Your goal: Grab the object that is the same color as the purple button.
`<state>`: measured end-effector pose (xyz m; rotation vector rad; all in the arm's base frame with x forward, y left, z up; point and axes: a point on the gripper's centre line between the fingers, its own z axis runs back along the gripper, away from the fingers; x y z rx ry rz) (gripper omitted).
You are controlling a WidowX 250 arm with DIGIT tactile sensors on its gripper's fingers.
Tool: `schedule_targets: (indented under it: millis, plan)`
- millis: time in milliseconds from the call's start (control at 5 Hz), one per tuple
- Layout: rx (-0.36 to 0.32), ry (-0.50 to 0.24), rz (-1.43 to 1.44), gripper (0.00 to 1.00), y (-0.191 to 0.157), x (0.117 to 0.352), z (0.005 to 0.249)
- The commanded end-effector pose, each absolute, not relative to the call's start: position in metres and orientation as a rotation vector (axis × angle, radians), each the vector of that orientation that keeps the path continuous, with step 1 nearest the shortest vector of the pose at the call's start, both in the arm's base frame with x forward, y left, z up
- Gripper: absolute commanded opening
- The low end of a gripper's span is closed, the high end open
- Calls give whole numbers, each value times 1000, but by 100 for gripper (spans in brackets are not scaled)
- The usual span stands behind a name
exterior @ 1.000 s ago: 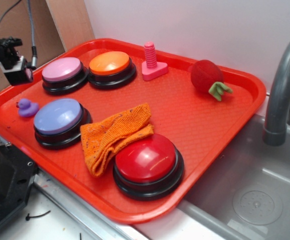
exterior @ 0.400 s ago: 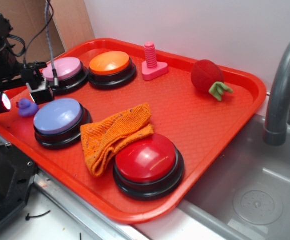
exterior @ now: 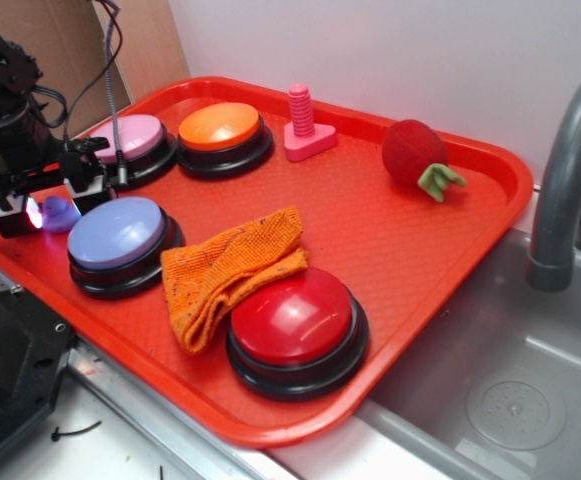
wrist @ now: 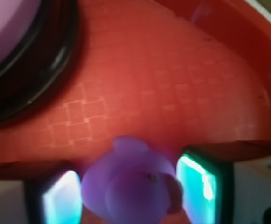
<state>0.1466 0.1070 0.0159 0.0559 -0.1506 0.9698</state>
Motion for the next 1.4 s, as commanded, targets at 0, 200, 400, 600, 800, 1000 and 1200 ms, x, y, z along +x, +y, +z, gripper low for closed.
schedule_targets:
  millis: [0, 200, 400, 600, 800, 1000, 1200]
  plan:
    - [68, -159, 880, 0, 104, 139, 29]
    - [57, -90, 630, 0, 85, 150, 80]
    - [26, -70, 543, 0, 55, 166, 128]
    - [-27, -81, 453, 0, 23, 186, 173]
    - [-44, -137, 407, 0, -3, 202, 212]
    - [-11, -109, 459, 0, -16, 217, 226]
    - [-17, -61, 503, 0, -10, 223, 217]
